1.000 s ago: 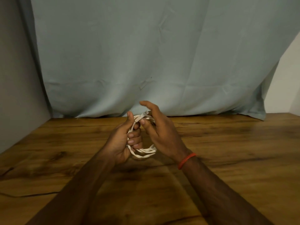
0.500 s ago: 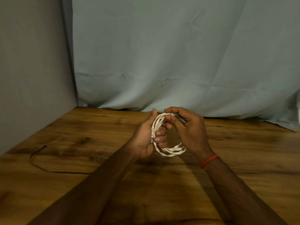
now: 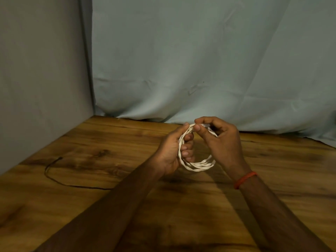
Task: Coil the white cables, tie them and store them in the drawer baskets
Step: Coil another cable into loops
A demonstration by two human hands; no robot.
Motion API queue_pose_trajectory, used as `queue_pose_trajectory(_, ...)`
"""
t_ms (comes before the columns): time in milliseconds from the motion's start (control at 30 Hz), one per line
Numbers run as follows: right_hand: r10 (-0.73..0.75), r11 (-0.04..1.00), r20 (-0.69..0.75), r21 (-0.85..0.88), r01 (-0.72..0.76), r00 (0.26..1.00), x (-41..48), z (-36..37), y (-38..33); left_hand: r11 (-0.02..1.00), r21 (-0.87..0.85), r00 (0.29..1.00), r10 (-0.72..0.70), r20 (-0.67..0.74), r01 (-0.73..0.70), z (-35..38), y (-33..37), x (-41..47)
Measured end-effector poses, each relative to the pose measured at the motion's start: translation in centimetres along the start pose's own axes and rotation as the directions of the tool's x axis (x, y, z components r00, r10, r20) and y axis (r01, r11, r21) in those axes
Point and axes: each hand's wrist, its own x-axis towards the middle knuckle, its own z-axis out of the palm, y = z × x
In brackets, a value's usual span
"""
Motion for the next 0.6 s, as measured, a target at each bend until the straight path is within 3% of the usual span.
queue_pose_trajectory(400, 0.055, 0.993, 0.074, -0.108, -0.047, 0.996, -0.1, 0.6, -1.0, 0.971, 0.211, 0.979, 0.14, -0.146, -0.107, 0.6, 0.7, -0.4)
queue_pose_trajectory(500, 0.017, 0.959, 0.074, -0.283, 0.004, 0.997, 0.2, 1.0, -1.8, 0.951, 0.275, 0.967, 0.195, -0.166, -0.144, 0.3, 0.8, -0.3)
queue_pose_trajectory(600, -0.104, 0.848, 0.086, -0.514, 0.133, 0.991, 1.1, 1.9, -3.5, 0.944, 0.283, 0.951, 0.231, -0.205, -0.168, 0.0, 1.1, -0.4)
